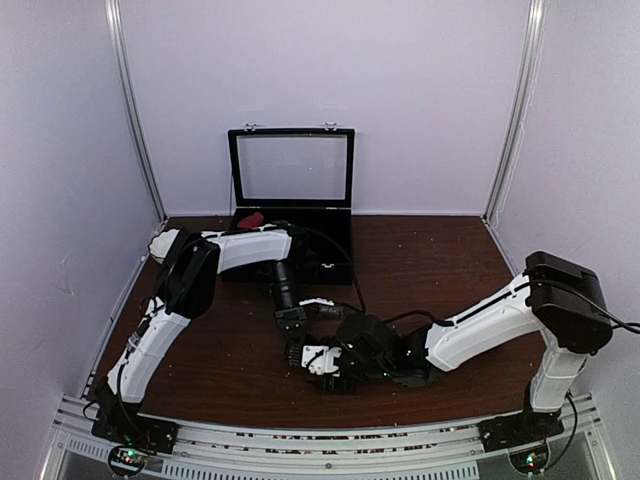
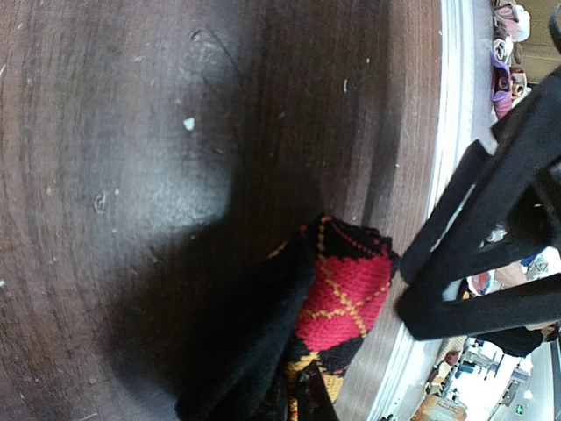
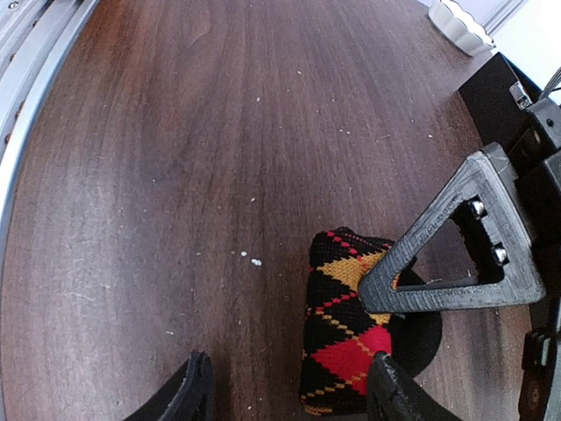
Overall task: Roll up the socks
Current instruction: Roll the sock at the center of the board.
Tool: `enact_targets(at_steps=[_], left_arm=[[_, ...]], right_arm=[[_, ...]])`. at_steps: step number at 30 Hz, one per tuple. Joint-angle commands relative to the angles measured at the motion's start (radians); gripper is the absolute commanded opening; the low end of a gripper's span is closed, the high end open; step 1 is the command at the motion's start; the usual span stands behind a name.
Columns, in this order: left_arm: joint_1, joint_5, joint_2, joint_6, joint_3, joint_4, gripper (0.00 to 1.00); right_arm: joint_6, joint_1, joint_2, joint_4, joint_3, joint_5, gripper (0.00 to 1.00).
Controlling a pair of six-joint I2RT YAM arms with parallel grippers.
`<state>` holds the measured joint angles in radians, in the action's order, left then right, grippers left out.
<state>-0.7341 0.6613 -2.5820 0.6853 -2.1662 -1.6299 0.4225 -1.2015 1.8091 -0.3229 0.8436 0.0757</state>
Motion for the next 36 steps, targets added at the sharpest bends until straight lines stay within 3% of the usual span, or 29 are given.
enact_targets(at_steps=[1, 7, 12, 14, 19, 26, 36], left_arm=[[0.004, -0.140, -0.011, -0.002, 0.029, 0.085, 0.00], [0.004, -0.141, -0.005, 0.013, 0.035, 0.084, 0.02], [0.005, -0.125, 0.026, 0.041, 0.053, 0.090, 0.15], [0.006, -0.109, 0.048, 0.055, 0.064, 0.100, 0.24], [0.014, -0.103, 0.159, 0.052, 0.157, 0.210, 0.34], [0.056, -0.149, 0.473, -0.001, 0.431, 0.512, 0.39], [0.034, -0.118, 0.669, 0.080, 0.672, 0.639, 0.40]], right_arm=[[0.023, 0.013, 0.048, 0.013, 0.042, -0.005, 0.59], [0.011, 0.042, 0.101, 0.050, 0.064, -0.003, 0.50], [-0.026, 0.069, 0.132, 0.107, 0.068, 0.036, 0.37], [-0.046, 0.084, 0.148, 0.150, 0.087, 0.070, 0.30], [-0.126, 0.137, 0.184, 0.266, 0.154, 0.193, 0.08], [-0.305, 0.163, 0.207, 0.312, 0.154, 0.323, 0.03], [-0.718, 0.257, 0.302, 0.285, 0.172, 0.543, 0.01]])
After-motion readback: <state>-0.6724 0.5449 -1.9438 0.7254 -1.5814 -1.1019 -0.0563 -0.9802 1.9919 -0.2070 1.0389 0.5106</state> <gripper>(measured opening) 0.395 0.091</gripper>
